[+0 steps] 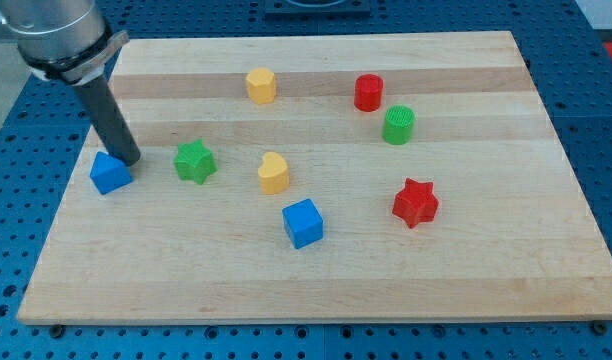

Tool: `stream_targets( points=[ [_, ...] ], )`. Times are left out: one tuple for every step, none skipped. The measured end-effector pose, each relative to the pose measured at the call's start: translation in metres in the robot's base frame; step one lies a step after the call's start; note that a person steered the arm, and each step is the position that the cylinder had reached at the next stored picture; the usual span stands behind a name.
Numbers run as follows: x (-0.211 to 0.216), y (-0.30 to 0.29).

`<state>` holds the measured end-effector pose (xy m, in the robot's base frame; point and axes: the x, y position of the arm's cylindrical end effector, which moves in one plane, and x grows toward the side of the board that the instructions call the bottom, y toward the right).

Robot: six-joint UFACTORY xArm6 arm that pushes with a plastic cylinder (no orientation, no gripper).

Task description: Move the blue triangle to the bottom left

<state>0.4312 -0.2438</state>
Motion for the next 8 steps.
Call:
stream_targets(
  points=[
    [-0.008,-0.018],
    [-0.029,-0.032],
    [-0.012,-0.033],
    [0.008,-0.033],
    [0.01,-0.033],
    [0.014,-0.033],
    [0.026,-0.033],
    [0.035,-0.033]
  ],
)
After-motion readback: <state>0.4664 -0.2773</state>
